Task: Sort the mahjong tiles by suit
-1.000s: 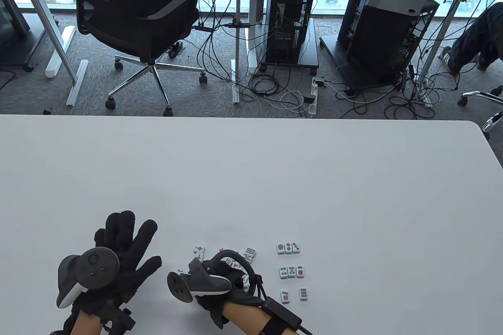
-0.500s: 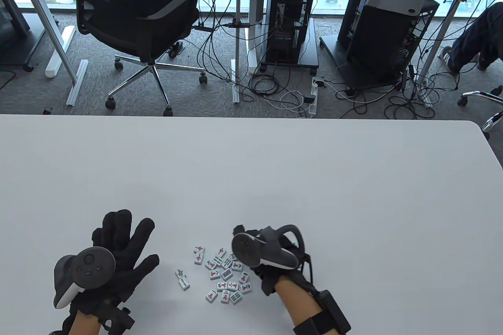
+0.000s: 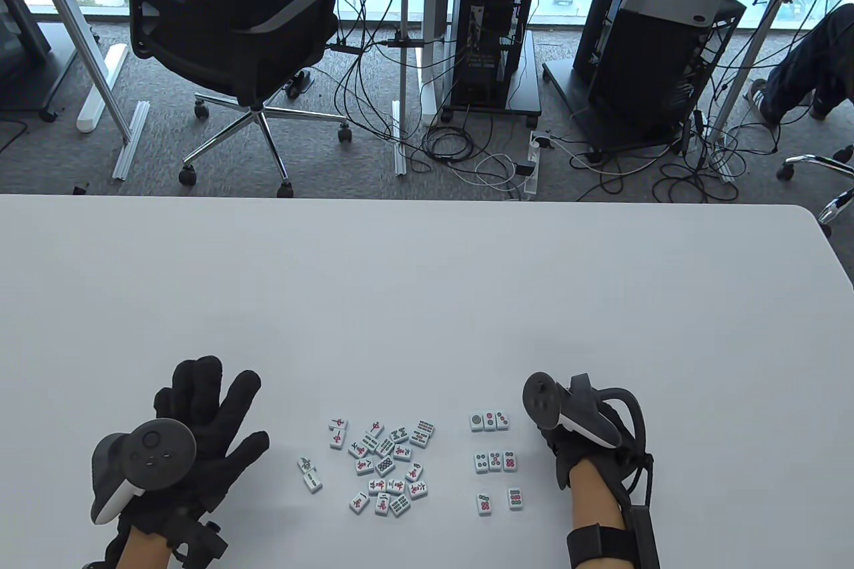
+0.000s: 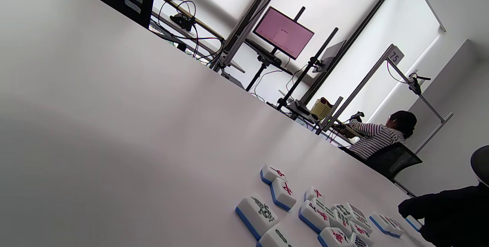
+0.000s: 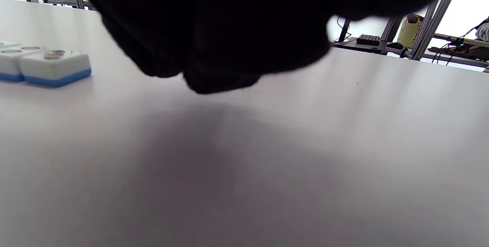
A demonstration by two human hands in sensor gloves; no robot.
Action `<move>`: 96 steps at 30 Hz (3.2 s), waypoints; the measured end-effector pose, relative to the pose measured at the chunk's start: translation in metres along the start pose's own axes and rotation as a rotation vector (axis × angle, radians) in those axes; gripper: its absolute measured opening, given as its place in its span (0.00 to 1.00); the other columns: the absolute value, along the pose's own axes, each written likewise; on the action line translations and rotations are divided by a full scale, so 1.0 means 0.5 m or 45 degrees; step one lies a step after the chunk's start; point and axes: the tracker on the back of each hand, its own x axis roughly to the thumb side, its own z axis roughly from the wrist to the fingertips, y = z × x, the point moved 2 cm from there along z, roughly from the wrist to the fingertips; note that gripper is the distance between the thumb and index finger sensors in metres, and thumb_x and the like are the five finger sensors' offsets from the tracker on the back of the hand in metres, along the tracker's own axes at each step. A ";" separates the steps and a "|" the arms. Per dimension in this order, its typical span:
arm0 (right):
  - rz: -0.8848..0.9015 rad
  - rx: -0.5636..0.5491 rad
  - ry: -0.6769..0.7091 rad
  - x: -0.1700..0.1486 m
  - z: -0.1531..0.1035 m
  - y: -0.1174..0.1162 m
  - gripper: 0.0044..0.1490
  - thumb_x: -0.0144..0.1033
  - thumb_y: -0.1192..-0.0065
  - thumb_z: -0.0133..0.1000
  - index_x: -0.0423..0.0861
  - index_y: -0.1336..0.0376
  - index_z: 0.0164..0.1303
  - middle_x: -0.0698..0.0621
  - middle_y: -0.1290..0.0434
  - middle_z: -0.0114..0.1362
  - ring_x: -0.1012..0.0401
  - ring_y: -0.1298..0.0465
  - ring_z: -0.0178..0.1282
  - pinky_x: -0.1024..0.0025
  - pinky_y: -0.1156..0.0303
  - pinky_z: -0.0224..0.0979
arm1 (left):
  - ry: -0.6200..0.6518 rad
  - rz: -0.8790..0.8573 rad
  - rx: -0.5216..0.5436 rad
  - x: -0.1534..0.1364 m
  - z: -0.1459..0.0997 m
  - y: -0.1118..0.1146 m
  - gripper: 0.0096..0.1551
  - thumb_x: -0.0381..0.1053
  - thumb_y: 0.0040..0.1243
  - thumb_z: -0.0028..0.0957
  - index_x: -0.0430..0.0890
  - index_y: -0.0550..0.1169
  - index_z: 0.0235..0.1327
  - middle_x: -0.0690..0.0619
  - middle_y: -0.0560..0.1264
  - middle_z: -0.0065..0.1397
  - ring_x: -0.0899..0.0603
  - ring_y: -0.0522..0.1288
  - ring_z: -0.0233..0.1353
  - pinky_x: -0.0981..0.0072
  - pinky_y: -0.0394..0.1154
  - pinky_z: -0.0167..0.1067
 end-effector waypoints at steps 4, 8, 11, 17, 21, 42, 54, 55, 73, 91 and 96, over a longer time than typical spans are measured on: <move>-0.045 0.014 -0.011 0.000 0.000 -0.015 0.34 0.41 0.29 0.49 0.45 0.33 0.66 0.51 0.20 0.43 0.62 0.21 0.28 0.71 0.22 0.34 | 0.002 0.004 -0.008 0.002 0.001 0.002 0.48 0.77 0.45 0.50 0.63 0.48 0.81 0.65 0.23 0.80 0.50 0.17 0.81 0.41 0.18 0.71; -0.027 -0.006 -0.018 0.002 -0.002 -0.026 0.33 0.40 0.30 0.50 0.44 0.33 0.66 0.51 0.20 0.43 0.63 0.22 0.27 0.72 0.22 0.33 | 0.003 0.008 -0.010 0.002 0.000 0.002 0.48 0.77 0.45 0.50 0.63 0.48 0.81 0.65 0.24 0.80 0.50 0.17 0.81 0.41 0.19 0.71; -0.032 0.006 -0.021 0.003 -0.007 -0.026 0.34 0.39 0.30 0.50 0.45 0.35 0.68 0.50 0.20 0.43 0.62 0.22 0.27 0.71 0.23 0.33 | 0.004 0.006 -0.006 0.002 0.000 0.002 0.48 0.77 0.45 0.50 0.63 0.48 0.81 0.65 0.23 0.80 0.50 0.17 0.81 0.41 0.18 0.71; 0.010 -0.039 0.026 0.052 -0.024 0.019 0.40 0.40 0.30 0.50 0.45 0.39 0.74 0.49 0.20 0.45 0.61 0.22 0.28 0.71 0.23 0.34 | 0.005 0.011 -0.011 0.003 0.002 0.004 0.48 0.77 0.45 0.50 0.63 0.48 0.81 0.65 0.23 0.80 0.50 0.17 0.81 0.41 0.18 0.71; 0.155 -0.176 0.234 0.160 -0.033 0.064 0.38 0.41 0.31 0.51 0.44 0.37 0.72 0.49 0.19 0.43 0.61 0.22 0.27 0.71 0.23 0.32 | 0.011 0.036 0.004 0.005 0.002 0.006 0.48 0.77 0.45 0.50 0.63 0.49 0.81 0.65 0.24 0.80 0.50 0.17 0.81 0.41 0.19 0.71; -0.096 -0.167 0.763 0.649 -0.008 0.058 0.38 0.49 0.33 0.50 0.42 0.35 0.68 0.52 0.19 0.35 0.65 0.25 0.19 0.74 0.26 0.25 | -0.042 -0.004 0.120 -0.010 -0.009 -0.029 0.48 0.77 0.45 0.50 0.63 0.49 0.81 0.64 0.24 0.80 0.50 0.17 0.81 0.41 0.19 0.71; -0.173 -0.009 0.755 0.669 0.012 0.066 0.36 0.50 0.31 0.49 0.39 0.30 0.61 0.51 0.19 0.33 0.64 0.25 0.18 0.74 0.26 0.24 | -0.039 -0.015 0.136 -0.012 -0.011 -0.034 0.48 0.77 0.46 0.50 0.63 0.49 0.81 0.64 0.24 0.80 0.50 0.17 0.81 0.41 0.19 0.71; -0.186 -0.006 0.760 0.670 0.011 0.065 0.34 0.48 0.31 0.50 0.40 0.29 0.60 0.52 0.19 0.33 0.65 0.25 0.18 0.74 0.26 0.24 | -0.038 -0.012 0.132 -0.012 -0.011 -0.033 0.48 0.77 0.45 0.50 0.63 0.49 0.81 0.65 0.24 0.80 0.50 0.17 0.81 0.41 0.19 0.71; -0.092 -0.125 0.779 0.657 0.000 0.063 0.39 0.57 0.34 0.48 0.38 0.28 0.57 0.51 0.19 0.33 0.65 0.25 0.17 0.74 0.26 0.23 | -0.042 -0.033 0.151 -0.016 -0.013 -0.039 0.48 0.77 0.45 0.50 0.63 0.49 0.82 0.64 0.24 0.80 0.50 0.17 0.81 0.41 0.19 0.71; 0.137 -0.246 0.835 0.613 0.005 0.092 0.38 0.46 0.26 0.45 0.37 0.31 0.60 0.52 0.19 0.35 0.65 0.24 0.20 0.74 0.25 0.26 | -0.024 -0.034 0.135 -0.015 -0.013 -0.037 0.48 0.77 0.45 0.50 0.63 0.49 0.81 0.65 0.24 0.80 0.50 0.17 0.81 0.41 0.19 0.71; 0.088 -0.304 0.726 0.494 0.005 0.151 0.38 0.45 0.25 0.45 0.38 0.31 0.61 0.52 0.19 0.37 0.64 0.23 0.22 0.73 0.24 0.27 | -0.023 -0.032 0.130 -0.014 -0.013 -0.035 0.48 0.77 0.45 0.50 0.63 0.49 0.82 0.65 0.24 0.80 0.50 0.17 0.81 0.41 0.19 0.71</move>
